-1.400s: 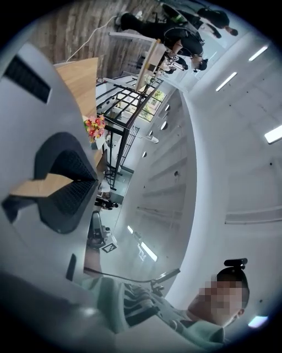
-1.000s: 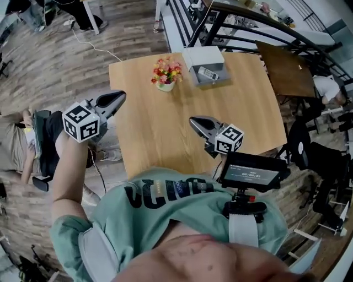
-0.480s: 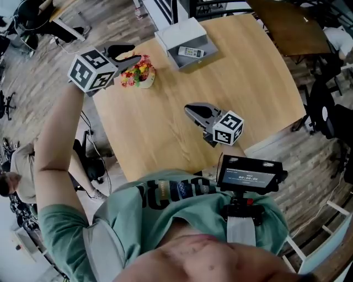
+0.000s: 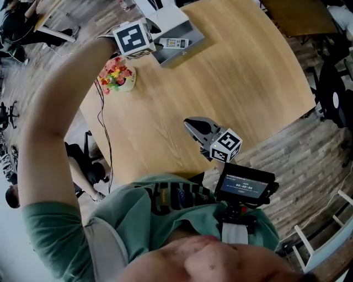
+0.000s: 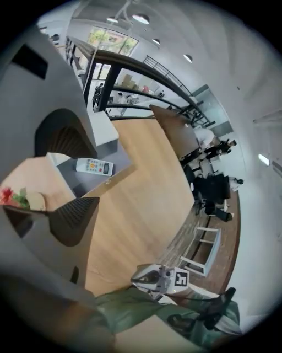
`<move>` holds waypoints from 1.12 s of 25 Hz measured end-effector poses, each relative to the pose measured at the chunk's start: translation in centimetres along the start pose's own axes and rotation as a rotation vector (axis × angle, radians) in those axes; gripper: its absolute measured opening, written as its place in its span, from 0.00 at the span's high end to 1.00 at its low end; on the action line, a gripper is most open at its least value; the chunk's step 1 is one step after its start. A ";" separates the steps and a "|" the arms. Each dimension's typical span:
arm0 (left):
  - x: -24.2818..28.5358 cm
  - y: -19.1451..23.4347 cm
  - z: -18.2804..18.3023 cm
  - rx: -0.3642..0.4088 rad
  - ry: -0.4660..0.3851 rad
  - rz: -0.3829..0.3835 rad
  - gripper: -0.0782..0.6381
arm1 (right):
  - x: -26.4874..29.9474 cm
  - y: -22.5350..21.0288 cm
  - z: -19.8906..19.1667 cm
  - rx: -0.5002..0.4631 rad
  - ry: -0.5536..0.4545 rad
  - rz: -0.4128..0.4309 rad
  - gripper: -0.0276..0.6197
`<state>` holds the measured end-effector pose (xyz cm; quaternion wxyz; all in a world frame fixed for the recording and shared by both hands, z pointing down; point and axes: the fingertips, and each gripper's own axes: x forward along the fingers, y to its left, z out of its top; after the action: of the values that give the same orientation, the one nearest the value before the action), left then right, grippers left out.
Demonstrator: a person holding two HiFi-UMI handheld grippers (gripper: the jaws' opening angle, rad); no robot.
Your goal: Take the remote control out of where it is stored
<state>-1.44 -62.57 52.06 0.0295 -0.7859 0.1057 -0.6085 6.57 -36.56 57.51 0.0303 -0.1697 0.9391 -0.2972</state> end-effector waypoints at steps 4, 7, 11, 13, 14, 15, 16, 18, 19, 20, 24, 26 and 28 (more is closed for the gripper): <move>7.5 1.3 0.0 0.152 0.140 -0.041 0.56 | -0.9 -0.4 -1.7 0.015 0.011 -0.004 0.95; 11.5 2.7 -0.2 0.204 0.183 -0.041 0.55 | -1.4 -0.8 -2.1 0.018 0.010 0.004 0.95; 16.0 3.6 -1.3 0.209 0.216 -0.063 0.54 | -1.6 -1.3 -2.1 0.038 -0.012 0.004 0.95; 17.5 3.8 -1.8 0.227 0.241 -0.070 0.54 | -1.6 -1.5 -2.0 0.033 -0.016 0.001 0.95; 18.0 3.9 -2.1 0.240 0.257 -0.073 0.54 | -1.6 -1.7 -2.0 0.030 -0.017 -0.002 0.95; 18.6 3.9 -2.3 0.248 0.267 -0.081 0.53 | -1.7 -1.9 -1.9 0.029 -0.018 -0.006 0.95; 19.1 3.8 -2.5 0.254 0.273 -0.093 0.53 | -1.7 -2.1 -1.9 0.027 -0.018 -0.010 0.95; 20.0 4.0 -2.7 0.272 0.289 -0.102 0.53 | -1.8 -2.5 -1.8 0.024 -0.018 -0.020 0.95; 20.5 4.2 -2.8 0.284 0.296 -0.103 0.53 | -1.9 -2.7 -1.8 0.023 -0.018 -0.026 0.95; 20.9 4.3 -2.9 0.293 0.301 -0.110 0.53 | -2.0 -2.9 -1.7 0.021 -0.018 -0.031 0.95; 22.2 3.9 -3.4 0.284 0.343 -0.141 0.52 | -2.2 -3.8 -1.5 0.015 -0.018 -0.053 0.95; 22.6 4.0 -3.8 0.284 0.374 -0.139 0.51 | -2.4 -4.2 -1.5 0.012 -0.018 -0.063 0.95; 23.0 4.1 -3.9 0.286 0.391 -0.143 0.50 | -2.5 -4.6 -1.4 0.010 -0.019 -0.073 0.95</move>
<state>-0.24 -70.88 74.21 0.0760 -0.6467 -0.0338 -0.7582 10.07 -38.49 61.16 0.0291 -0.2062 0.9306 -0.3011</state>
